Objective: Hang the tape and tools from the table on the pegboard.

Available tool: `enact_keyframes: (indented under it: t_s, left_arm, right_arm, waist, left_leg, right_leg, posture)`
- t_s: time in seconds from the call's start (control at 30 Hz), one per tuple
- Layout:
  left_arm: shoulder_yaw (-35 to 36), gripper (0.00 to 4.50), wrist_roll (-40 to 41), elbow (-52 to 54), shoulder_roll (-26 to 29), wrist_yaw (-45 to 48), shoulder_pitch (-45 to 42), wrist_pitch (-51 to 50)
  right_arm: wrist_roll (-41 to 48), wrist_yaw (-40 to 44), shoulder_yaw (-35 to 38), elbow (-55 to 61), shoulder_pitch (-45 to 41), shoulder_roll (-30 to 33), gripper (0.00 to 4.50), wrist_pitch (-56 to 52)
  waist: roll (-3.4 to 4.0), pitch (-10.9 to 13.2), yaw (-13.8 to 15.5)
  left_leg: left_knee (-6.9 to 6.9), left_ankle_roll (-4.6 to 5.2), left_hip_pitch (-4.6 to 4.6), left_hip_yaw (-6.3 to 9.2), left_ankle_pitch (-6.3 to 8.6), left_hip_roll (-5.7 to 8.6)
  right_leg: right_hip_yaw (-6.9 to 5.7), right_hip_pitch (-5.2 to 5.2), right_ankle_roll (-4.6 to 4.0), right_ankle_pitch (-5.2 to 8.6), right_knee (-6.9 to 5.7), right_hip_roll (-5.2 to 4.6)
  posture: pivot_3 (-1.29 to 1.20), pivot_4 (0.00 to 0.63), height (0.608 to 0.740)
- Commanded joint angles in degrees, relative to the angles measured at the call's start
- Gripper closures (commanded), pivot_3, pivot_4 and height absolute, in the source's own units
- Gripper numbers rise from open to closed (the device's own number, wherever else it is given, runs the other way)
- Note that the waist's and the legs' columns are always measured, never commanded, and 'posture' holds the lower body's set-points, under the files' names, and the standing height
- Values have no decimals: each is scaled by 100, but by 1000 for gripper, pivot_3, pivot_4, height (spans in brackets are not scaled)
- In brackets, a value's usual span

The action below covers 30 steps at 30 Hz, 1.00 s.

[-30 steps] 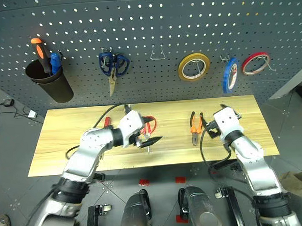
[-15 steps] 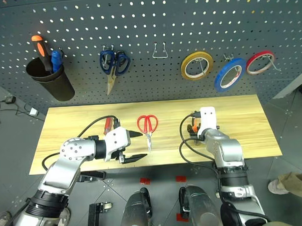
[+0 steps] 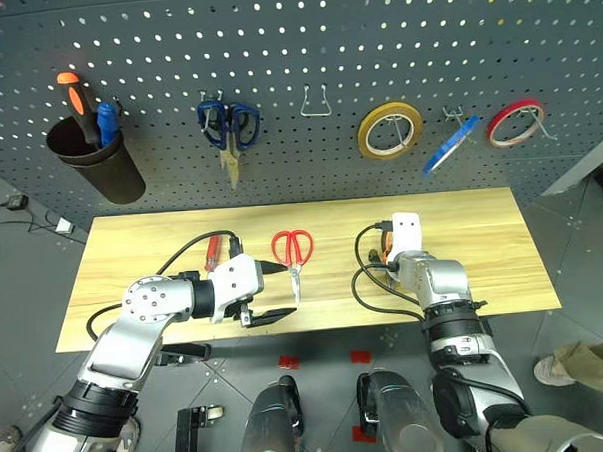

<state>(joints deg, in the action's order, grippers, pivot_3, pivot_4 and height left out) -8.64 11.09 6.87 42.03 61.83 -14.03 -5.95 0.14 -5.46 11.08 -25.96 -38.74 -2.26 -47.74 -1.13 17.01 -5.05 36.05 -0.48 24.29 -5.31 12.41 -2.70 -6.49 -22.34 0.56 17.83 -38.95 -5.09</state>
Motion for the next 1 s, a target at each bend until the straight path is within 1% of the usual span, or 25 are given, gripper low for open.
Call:
enact_keyframes:
  t_s: [0.03, 0.1, 0.13, 0.17, 0.23, 0.37, 0.47, 0.5, 0.53, 0.6, 0.67, 0.77, 0.9, 1.0]
  left_arm:
    - [47, 621, 37, 182, -104, -99, -29, -13]
    - [148, 621, 47, 116, -225, -273, -45, 12]
    - [205, 621, 57, 85, -283, -371, -50, 16]
    - [263, 621, 75, 67, -333, -461, -48, 9]
    - [455, 621, 192, 110, -459, -701, -12, -115]
    - [904, 621, 458, 218, -735, -1177, 124, -292]
    - [1220, 621, 695, 315, -958, -1486, 242, -386]
    - [1303, 621, 745, 380, -1008, -1582, 299, -419]
    - [1403, 621, 791, 461, -1056, -1707, 367, -496]
    - [1517, 621, 880, 675, -1064, -1877, 512, -753]
    - [1557, 621, 901, 825, -1086, -2005, 585, -899]
    - [1574, 621, 999, 1076, -1185, -2231, 580, -1137]
    - [1552, 621, 1068, 1312, -1281, -2502, 343, -1421]
    - [1458, 621, 1038, 1407, -1271, -2670, -68, -1737]
  right_arm:
    - [0, 89, -158, -168, -9, 128, 940, 385]
    - [30, 154, -232, -67, 55, 172, 1662, 457]
    - [55, 198, -269, 92, 111, 179, 1866, 456]
    - [58, 276, -355, 325, 179, 201, 1866, 445]
    - [79, 578, -687, 1257, 423, 255, 1866, 343]
    - [328, 1171, -1463, 3378, 1104, 272, 1866, 3]
    - [456, 1286, -1892, 4511, 1480, 131, 1866, 76]
    - [394, 1341, -2116, 4835, 1520, 174, 1866, 316]
    - [256, 1391, -2378, 5163, 1489, 230, 1866, 777]
    - [2, 1343, -2639, 5520, 1250, 227, 1866, 1768]
    - [-229, 1223, -2706, 5442, 950, 222, 1866, 2314]
    - [-625, 1018, -2721, 4871, 280, 213, 1866, 3123]
    - [-751, 827, -2576, 3862, -511, 28, 1866, 3808]
    - [-828, 655, -2429, 2801, -1237, -68, 1866, 4292]
  waist:
    - [0, 0, 0]
    - [0, 0, -7]
    - [0, 0, -6]
    - [0, 0, -3]
    - [2, 3, -2]
    - [2, 5, -13]
    - [0, 4, -19]
    - [1, 4, -18]
    - [0, 4, -17]
    - [-5, 7, -16]
    - [-7, 7, -5]
    - [-14, 2, 2]
    - [-25, -4, 10]
    - [-26, -3, 11]
  left_leg:
    - [0, 0, 0, 0, 0, 0]
    - [0, 0, 0, -3, 0, 0]
    - [0, 0, 0, -3, 0, 0]
    - [-1, 0, 0, -3, 0, -1]
    - [-2, 0, 1, -2, 0, -2]
    - [-4, 0, 28, -13, 0, -2]
    - [-4, 1, 40, -17, 1, -4]
    - [-4, 1, 40, -17, 1, -6]
    - [-4, 1, 41, -17, 1, -6]
    - [-1, 1, 52, -20, 1, -3]
    - [0, 1, 54, -25, 0, -1]
    - [6, 1, 53, -25, -1, -2]
    - [11, -1, 52, -26, -4, -3]
    - [13, -2, 52, -31, -5, -3]
  right_leg:
    - [1, 0, 0, 0, 0, 0]
    - [3, 0, 0, 0, 0, 0]
    - [3, -1, 0, 0, 0, 0]
    - [4, -2, 0, 0, -1, 0]
    - [2, -3, 0, 0, 0, 1]
    - [17, -39, 1, 0, -4, 3]
    - [23, -58, 2, -1, -6, 6]
    - [22, -58, 2, -1, -6, 9]
    - [22, -60, 2, -1, -7, 8]
    - [27, -75, 4, -2, -8, 7]
    - [34, -81, 10, -5, -11, 7]
    - [33, -81, 15, -9, -14, 7]
    - [33, -79, 12, -10, -17, 7]
    - [36, -79, 11, -11, -17, 7]
  posture:
    - [-190, 322, 740]
    - [-192, 321, 740]
    - [-192, 321, 740]
    - [-192, 321, 740]
    - [-192, 321, 740]
    - [-194, 316, 740]
    - [-194, 314, 740]
    - [-194, 311, 740]
    - [-193, 309, 740]
    - [-189, 305, 740]
    - [-183, 298, 740]
    - [-176, 294, 740]
    - [-165, 285, 740]
    - [-156, 281, 740]
